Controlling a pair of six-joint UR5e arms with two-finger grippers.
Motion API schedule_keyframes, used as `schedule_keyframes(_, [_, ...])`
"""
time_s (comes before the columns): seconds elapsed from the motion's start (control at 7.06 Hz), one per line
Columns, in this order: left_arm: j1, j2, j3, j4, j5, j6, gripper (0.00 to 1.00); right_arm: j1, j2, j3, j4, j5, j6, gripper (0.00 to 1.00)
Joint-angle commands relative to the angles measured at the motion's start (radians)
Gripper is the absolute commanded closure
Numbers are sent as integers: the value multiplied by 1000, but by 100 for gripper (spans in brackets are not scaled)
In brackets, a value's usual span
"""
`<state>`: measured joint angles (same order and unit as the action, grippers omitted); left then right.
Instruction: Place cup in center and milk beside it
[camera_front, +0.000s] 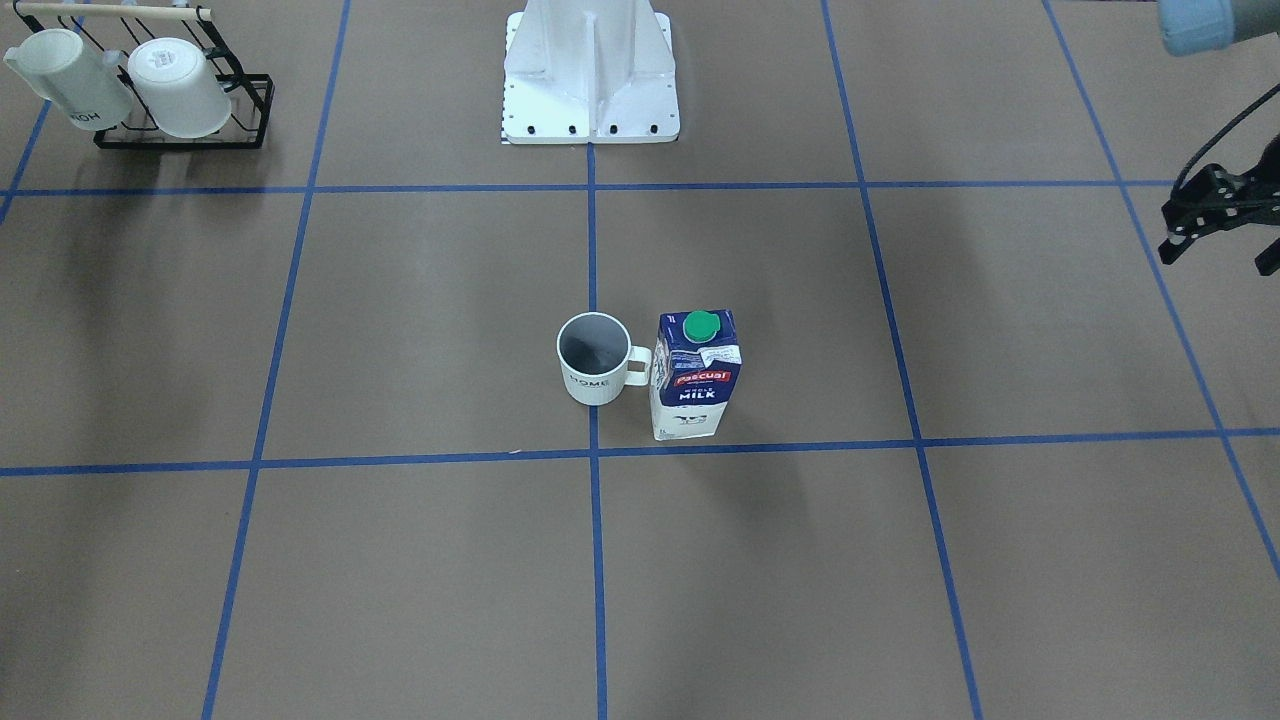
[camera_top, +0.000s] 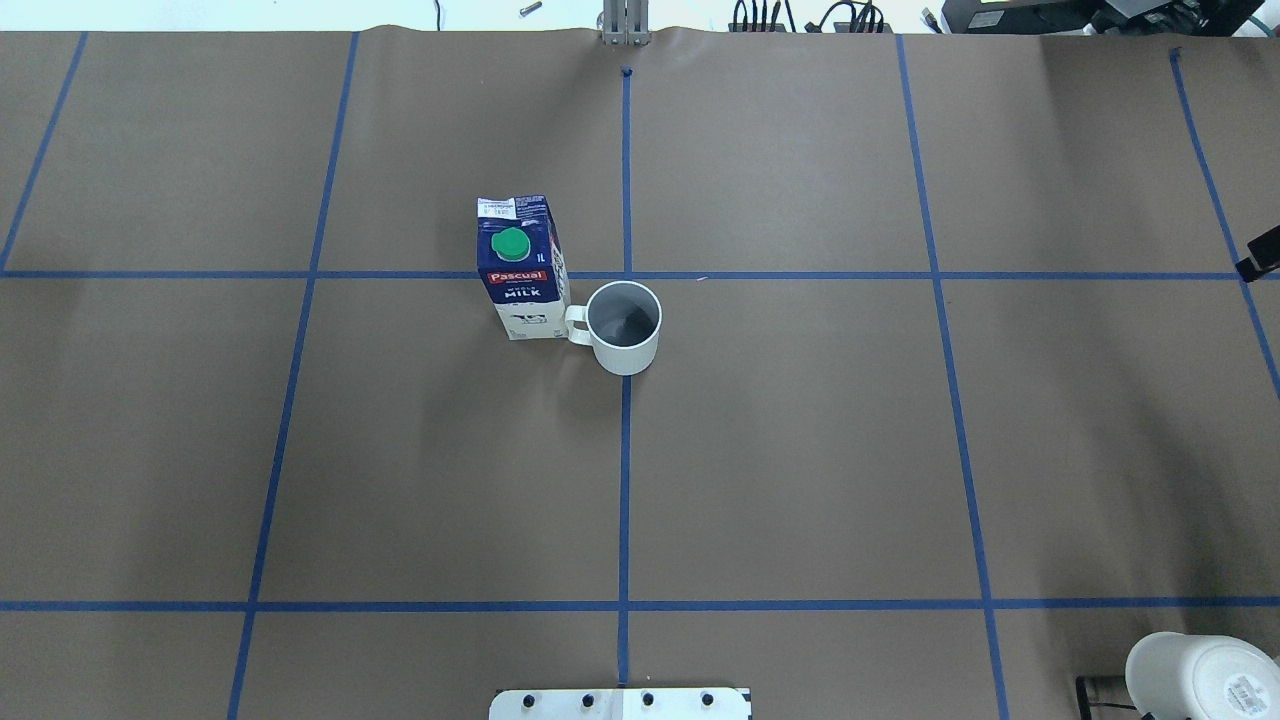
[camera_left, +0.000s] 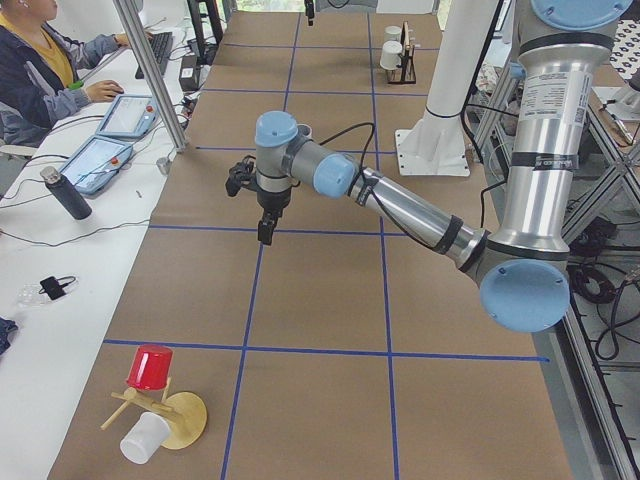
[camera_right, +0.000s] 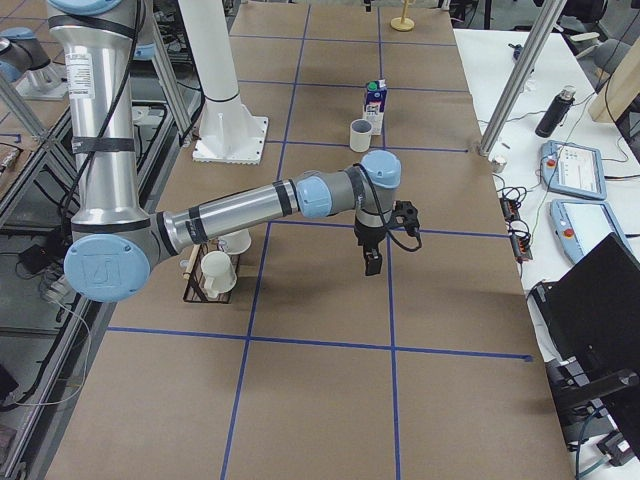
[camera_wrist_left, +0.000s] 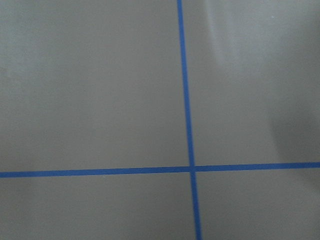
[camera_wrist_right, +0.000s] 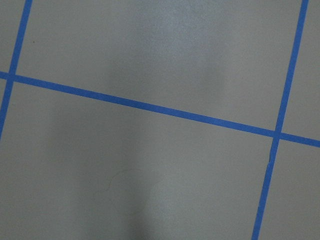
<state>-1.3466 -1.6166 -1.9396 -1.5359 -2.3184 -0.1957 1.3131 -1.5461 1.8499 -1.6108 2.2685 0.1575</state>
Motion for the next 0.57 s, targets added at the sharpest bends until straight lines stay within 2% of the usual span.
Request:
schedule_keyframes(0.0, [-62,96,97,-114,-90,153,2,0,-2,-11,23,6,1,0])
schedule_keyframes(0.28, [-56,130,128,-258,-76,141,2,0,0,-3,25,8,-3,0])
schedule_keyframes(0.42, [-48,120,128,-276,-76,136,2,0,0,3,25,11,-3,0])
